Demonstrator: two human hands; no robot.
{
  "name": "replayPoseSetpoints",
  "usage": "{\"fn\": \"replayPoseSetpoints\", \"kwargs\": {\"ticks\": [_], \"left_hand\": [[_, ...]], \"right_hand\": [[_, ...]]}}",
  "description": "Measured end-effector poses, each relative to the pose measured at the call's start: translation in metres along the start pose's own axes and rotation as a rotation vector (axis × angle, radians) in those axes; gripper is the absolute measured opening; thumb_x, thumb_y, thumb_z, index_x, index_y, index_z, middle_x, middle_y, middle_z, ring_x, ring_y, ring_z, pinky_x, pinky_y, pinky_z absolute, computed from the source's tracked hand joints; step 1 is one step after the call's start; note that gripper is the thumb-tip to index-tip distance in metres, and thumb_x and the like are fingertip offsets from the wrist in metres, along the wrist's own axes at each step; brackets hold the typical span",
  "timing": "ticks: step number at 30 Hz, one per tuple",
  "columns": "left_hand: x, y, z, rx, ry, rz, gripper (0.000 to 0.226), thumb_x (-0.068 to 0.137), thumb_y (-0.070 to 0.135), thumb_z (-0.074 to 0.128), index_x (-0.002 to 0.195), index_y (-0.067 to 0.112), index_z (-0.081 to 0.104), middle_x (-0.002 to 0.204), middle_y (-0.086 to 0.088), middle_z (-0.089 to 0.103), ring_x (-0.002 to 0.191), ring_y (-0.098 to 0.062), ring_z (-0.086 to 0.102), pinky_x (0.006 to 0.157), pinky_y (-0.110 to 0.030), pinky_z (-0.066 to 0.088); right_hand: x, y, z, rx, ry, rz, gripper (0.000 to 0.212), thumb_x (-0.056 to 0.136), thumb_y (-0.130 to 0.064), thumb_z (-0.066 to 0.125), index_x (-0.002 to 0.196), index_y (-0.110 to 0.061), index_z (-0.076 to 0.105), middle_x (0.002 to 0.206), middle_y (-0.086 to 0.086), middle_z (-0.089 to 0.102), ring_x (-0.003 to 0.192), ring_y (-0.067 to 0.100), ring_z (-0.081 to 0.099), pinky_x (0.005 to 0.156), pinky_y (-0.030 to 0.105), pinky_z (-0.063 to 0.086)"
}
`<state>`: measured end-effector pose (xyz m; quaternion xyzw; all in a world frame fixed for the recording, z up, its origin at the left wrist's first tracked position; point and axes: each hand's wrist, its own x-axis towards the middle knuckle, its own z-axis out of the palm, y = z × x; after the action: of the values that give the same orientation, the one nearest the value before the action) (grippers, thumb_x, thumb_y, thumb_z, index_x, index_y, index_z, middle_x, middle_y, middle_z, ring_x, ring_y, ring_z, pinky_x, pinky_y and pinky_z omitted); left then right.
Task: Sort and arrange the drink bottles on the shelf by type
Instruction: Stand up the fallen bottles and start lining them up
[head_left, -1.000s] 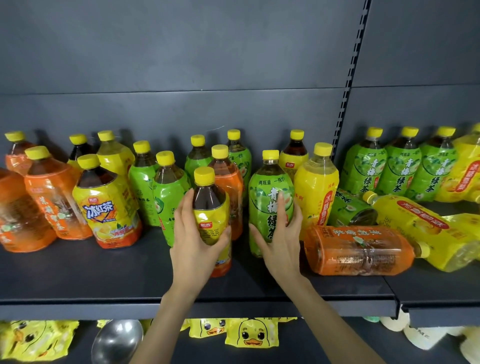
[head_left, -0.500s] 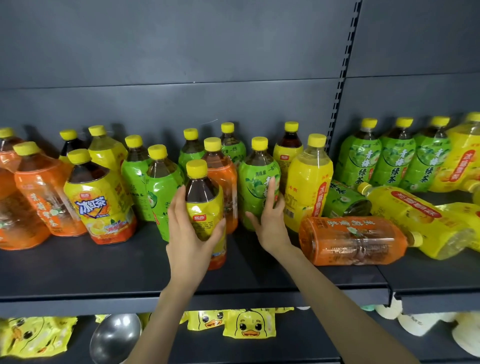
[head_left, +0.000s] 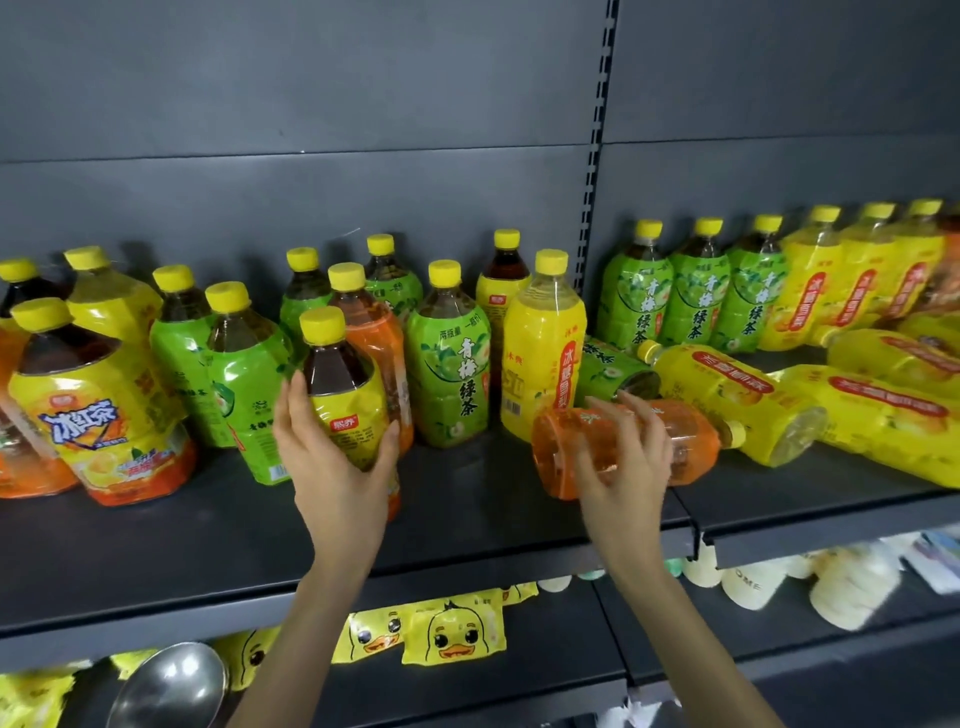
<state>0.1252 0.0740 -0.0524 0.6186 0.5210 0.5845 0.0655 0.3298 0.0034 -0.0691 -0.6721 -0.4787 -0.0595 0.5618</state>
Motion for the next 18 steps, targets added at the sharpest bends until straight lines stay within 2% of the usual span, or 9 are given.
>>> {"fn": "replayPoseSetpoints", "kwargs": {"ticks": [2,3,5,7,8,10,13,16,18], "left_hand": [[-0.001,0.001,0.001,-0.003,-0.005,-0.001,0.091,0.077,0.02,0.076,0.147,0.004,0.02,0.15,-0.021,0.024,0.139,-0.031,0.023,0.095,-0.033,0.028],[-0.002,0.002,0.002,-0.006,-0.007,-0.001,0.092,0.077,0.02,0.076,0.147,0.004,0.019,0.15,-0.02,0.023,0.139,-0.03,0.022,0.095,-0.033,0.028],[-0.003,0.002,0.003,-0.016,-0.006,0.002,0.091,0.077,0.02,0.076,0.147,0.004,0.019,0.15,-0.02,0.023,0.139,-0.031,0.023,0.095,-0.036,0.03],[-0.003,0.002,0.004,-0.023,-0.002,0.007,0.091,0.077,0.021,0.076,0.147,0.004,0.019,0.15,-0.021,0.023,0.139,-0.032,0.023,0.097,-0.041,0.033],[-0.003,0.001,0.004,-0.024,-0.002,0.009,0.091,0.077,0.021,0.076,0.147,0.004,0.019,0.15,-0.021,0.023,0.139,-0.032,0.023,0.097,-0.042,0.033],[-0.002,0.001,0.006,-0.02,-0.002,0.014,0.091,0.077,0.021,0.075,0.147,0.003,0.02,0.149,-0.022,0.024,0.139,-0.033,0.024,0.098,-0.039,0.032],[-0.003,0.003,0.006,-0.021,-0.001,0.008,0.091,0.077,0.02,0.076,0.146,0.002,0.02,0.149,-0.023,0.025,0.138,-0.034,0.025,0.097,-0.041,0.033],[-0.004,0.005,0.006,-0.023,0.002,0.007,0.091,0.076,0.019,0.076,0.147,0.003,0.02,0.148,-0.023,0.025,0.137,-0.035,0.026,0.096,-0.047,0.036],[-0.004,0.005,0.006,-0.022,0.001,0.01,0.092,0.077,0.02,0.076,0.147,0.005,0.019,0.148,-0.023,0.025,0.137,-0.035,0.026,0.096,-0.049,0.037]], "right_hand": [[0.004,0.018,-0.011,-0.106,0.089,0.225,0.052,0.085,-0.025,0.069,0.131,-0.015,0.047,0.145,0.012,0.031,0.134,0.028,0.026,0.106,0.051,0.029],[0.007,0.026,-0.016,-0.124,0.096,0.345,0.064,0.083,-0.034,0.069,0.137,-0.013,0.04,0.148,0.015,0.025,0.136,0.034,0.023,0.108,0.055,0.025],[0.016,0.038,-0.026,-0.101,0.038,0.557,0.093,0.075,-0.058,0.067,0.145,-0.012,0.025,0.152,0.019,0.016,0.138,0.04,0.02,0.113,0.056,0.017],[0.021,0.046,-0.031,-0.081,-0.074,0.666,0.112,0.063,-0.076,0.049,0.15,-0.019,0.008,0.153,0.02,0.018,0.14,0.038,0.02,0.114,0.053,0.009],[0.023,0.048,-0.031,-0.083,-0.126,0.685,0.115,0.06,-0.078,0.043,0.15,-0.021,0.001,0.153,0.019,0.021,0.141,0.036,0.02,0.115,0.051,0.005],[0.025,0.05,-0.03,-0.056,-0.164,0.702,0.116,0.061,-0.08,0.044,0.15,-0.023,-0.004,0.152,0.018,0.026,0.142,0.033,0.02,0.115,0.048,0.0],[0.027,0.049,-0.028,0.025,-0.092,0.712,0.107,0.071,-0.071,0.061,0.149,-0.024,0.004,0.148,0.019,0.032,0.14,0.034,0.023,0.115,0.049,-0.002],[0.027,0.049,-0.026,0.123,-0.032,0.693,0.096,0.075,-0.058,0.069,0.146,-0.025,0.012,0.145,0.018,0.033,0.139,0.033,0.024,0.116,0.05,-0.001],[0.025,0.051,-0.023,0.206,0.005,0.679,0.094,0.073,-0.053,0.072,0.143,-0.03,0.014,0.144,0.018,0.03,0.137,0.036,0.024,0.116,0.053,0.009]]}}
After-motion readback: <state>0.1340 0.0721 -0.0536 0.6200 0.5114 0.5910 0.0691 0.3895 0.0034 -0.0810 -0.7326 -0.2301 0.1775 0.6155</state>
